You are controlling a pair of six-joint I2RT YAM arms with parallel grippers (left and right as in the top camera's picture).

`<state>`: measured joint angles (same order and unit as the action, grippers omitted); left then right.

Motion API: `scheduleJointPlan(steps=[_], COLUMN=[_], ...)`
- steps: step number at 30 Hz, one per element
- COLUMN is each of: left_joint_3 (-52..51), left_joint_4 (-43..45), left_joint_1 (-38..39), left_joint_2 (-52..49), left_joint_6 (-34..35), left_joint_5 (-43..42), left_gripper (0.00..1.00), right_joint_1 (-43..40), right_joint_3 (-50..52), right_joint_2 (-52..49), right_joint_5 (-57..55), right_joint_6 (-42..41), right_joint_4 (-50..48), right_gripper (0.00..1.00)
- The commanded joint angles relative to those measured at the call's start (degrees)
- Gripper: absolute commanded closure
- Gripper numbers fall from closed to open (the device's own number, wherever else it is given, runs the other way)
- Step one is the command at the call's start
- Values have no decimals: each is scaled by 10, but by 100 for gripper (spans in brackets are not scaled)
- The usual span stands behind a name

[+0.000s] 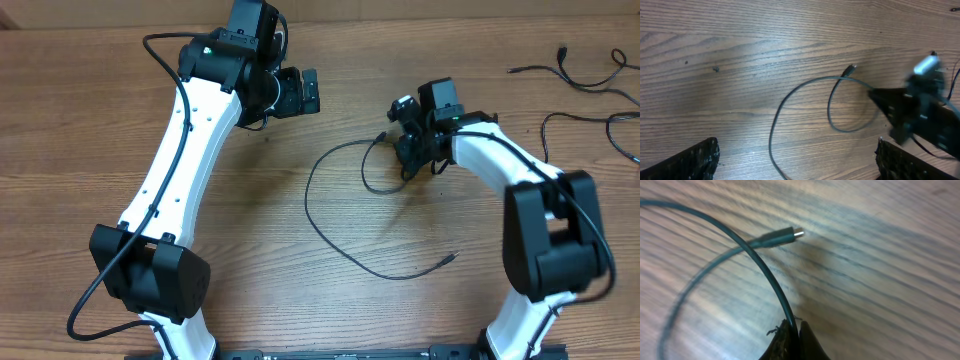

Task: Untangle cables

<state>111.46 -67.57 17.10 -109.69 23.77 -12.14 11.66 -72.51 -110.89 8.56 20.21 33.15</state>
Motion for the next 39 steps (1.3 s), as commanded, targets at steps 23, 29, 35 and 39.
scheduleJointPlan(steps=[23, 29, 35, 39], left_joint_3=[4, 4, 4, 4], left_joint_4=[1, 1, 1, 1], left_joint_1=[-2, -2, -2, -2], left_joint_2=[-2, -2, -2, -2], left_joint_6=[-7, -7, -7, -7], left_joint_5=[3, 3, 3, 3], left_gripper=[0, 0, 0, 0], right_joint_1=[-12, -12, -12, -12], right_joint_3=[1, 1, 1, 1], right_joint_2=[179, 179, 179, 176], right_joint_5=[133, 136, 134, 132], right_joint_6=[-55, -54, -54, -44], right_joint_4=[343, 346, 332, 289], right_gripper=[96, 67, 11, 1])
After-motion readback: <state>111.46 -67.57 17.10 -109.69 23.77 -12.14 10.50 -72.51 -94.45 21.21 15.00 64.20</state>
